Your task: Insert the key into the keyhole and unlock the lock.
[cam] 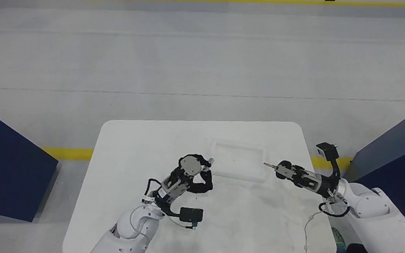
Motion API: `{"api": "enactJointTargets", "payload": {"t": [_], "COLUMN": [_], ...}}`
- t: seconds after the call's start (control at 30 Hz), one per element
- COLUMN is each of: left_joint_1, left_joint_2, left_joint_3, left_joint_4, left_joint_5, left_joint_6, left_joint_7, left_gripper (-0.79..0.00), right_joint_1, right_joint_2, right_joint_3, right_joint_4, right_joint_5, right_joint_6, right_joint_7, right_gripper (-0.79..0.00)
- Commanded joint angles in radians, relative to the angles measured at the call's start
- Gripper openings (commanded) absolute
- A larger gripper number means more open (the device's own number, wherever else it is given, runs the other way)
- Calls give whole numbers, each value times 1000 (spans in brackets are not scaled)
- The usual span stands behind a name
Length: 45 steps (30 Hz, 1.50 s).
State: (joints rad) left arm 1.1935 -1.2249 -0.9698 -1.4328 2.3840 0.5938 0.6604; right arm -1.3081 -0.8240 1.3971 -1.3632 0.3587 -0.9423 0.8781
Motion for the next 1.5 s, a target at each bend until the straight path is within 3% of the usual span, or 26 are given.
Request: {"api": "enactJointTargets", "payload": {"t": [0.0,0.3,0.5,0.9,1.03,1.47], "left_joint_1": [-6,-46,-52,-51,-29,-63], "left_joint_2": [-1,-2,-10,-10,-17,-68], "left_joint_3": [1,-4,-4,-7,5,65], "left_joint_4": [13,77,86,93,80,198], "left_joint_5": [-38,-192,-346,-359,-492,-864], "left_joint_6": [14,-67,-187,-198,-318,-572], "left_joint_7": [71,312,365,354,383,569], "left_gripper": [-785,-785,-785,-785,-785,-785], "right_joint_1": [0,0,0,0,0,0], "right_joint_2": [0,0,0,0,0,0], "right_joint_3": [0,0,0,0,0,0], "right_joint_4": [0,0,0,0,0,0], "right_joint_5": [0,0,0,0,0,0], "right_joint_6": [0,0,0,0,0,0], "right_joint_7": [0,0,0,0,0,0], "right_gripper": [-785,-785,-785,-785,-785,-785]}}
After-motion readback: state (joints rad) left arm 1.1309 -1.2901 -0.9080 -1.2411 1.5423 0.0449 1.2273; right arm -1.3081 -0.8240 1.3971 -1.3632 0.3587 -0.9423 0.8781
